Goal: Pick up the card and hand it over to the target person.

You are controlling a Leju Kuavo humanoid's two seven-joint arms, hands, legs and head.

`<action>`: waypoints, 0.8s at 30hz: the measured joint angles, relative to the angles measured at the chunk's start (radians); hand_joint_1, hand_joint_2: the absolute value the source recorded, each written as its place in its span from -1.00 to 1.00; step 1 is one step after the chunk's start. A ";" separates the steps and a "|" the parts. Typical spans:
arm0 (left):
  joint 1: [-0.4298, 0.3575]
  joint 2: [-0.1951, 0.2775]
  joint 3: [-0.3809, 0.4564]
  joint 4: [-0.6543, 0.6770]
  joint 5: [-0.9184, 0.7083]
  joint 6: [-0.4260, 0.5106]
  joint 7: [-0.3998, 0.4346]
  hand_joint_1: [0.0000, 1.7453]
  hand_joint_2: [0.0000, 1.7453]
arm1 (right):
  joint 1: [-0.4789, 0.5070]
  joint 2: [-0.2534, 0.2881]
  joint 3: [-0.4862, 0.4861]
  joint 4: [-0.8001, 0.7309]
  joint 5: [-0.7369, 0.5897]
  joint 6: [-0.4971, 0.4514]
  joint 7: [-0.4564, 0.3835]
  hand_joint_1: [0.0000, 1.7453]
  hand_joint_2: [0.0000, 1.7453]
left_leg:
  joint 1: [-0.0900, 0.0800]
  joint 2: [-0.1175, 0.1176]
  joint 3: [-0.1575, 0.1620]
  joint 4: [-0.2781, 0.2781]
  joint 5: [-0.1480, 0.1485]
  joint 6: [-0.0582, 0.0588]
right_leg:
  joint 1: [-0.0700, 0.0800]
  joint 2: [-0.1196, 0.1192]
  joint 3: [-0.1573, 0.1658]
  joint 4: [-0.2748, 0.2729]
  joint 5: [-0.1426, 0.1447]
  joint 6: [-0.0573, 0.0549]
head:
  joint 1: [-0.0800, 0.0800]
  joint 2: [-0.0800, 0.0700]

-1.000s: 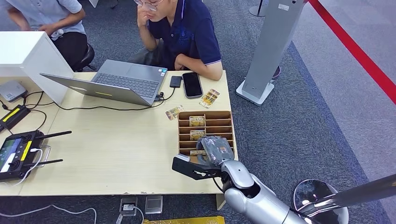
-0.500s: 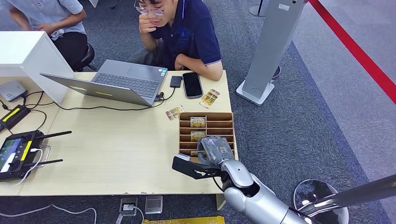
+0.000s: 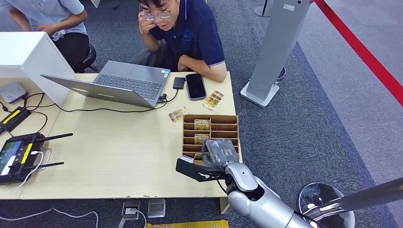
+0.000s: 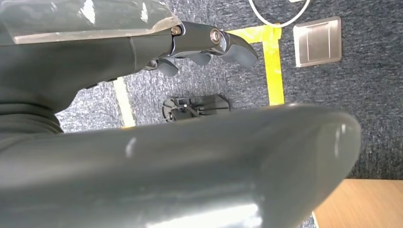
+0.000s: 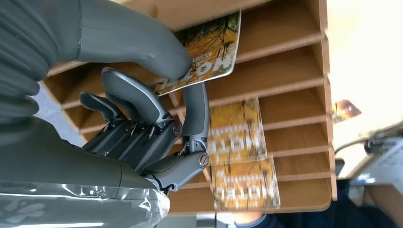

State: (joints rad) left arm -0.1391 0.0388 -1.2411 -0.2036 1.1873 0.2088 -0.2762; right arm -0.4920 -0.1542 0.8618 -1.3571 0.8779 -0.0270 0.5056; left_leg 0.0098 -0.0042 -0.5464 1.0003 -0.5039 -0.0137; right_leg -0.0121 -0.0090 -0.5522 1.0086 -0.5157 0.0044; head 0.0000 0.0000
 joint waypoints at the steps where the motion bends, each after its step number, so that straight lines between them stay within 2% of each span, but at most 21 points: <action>1: 0.001 0.000 0.002 0.000 0.002 0.000 -0.001 -1.00 -1.00 | -0.013 -0.012 -0.004 -0.036 0.004 0.000 0.006 1.00 1.00 | 0.000 0.000 0.000 0.000 0.000 0.000 | 0.000 0.000 0.000 0.000 0.000 0.000 | 0.000 0.000; 6: 0.003 0.001 0.004 0.000 0.004 -0.003 -0.009 -1.00 -1.00 | -0.105 -0.064 -0.010 -0.199 0.011 0.024 0.042 1.00 1.00 | -0.001 0.001 -0.002 0.002 0.000 0.000 | -0.001 0.001 -0.003 0.002 0.000 0.000 | 0.000 0.000; 11: 0.002 -0.001 0.001 0.000 0.002 -0.002 -0.004 -1.00 -1.00 | -0.204 -0.063 -0.018 -0.238 0.001 0.005 0.048 1.00 1.00 | -0.001 0.002 -0.003 0.002 0.000 0.000 | -0.001 0.001 -0.004 0.003 0.000 0.000 | 0.000 0.000; 16: -0.004 -0.006 -0.006 0.000 -0.001 -0.002 0.003 -1.00 -1.00 | -0.246 -0.029 -0.004 -0.127 -0.022 -0.068 0.006 1.00 1.00 | 0.000 0.001 0.000 0.000 0.000 0.000 | 0.000 0.000 0.000 0.000 0.000 0.000 | 0.000 0.000; 24: -0.013 -0.010 -0.016 0.001 -0.003 0.001 0.010 -1.00 -1.00 | -0.290 0.025 0.015 0.148 -0.017 -0.210 -0.032 1.00 1.00 | 0.000 0.002 0.002 -0.002 0.001 0.000 | 0.000 0.002 0.002 -0.002 0.002 -0.001 | 0.000 0.000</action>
State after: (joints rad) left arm -0.1525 0.0292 -1.2573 -0.2030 1.1846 0.2101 -0.2658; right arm -0.7816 -0.1296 0.8769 -1.2093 0.8604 -0.2373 0.4734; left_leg 0.0099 -0.0022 -0.5444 0.9984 -0.5027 -0.0139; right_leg -0.0120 -0.0072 -0.5504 1.0069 -0.5136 0.0038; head 0.0000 0.0000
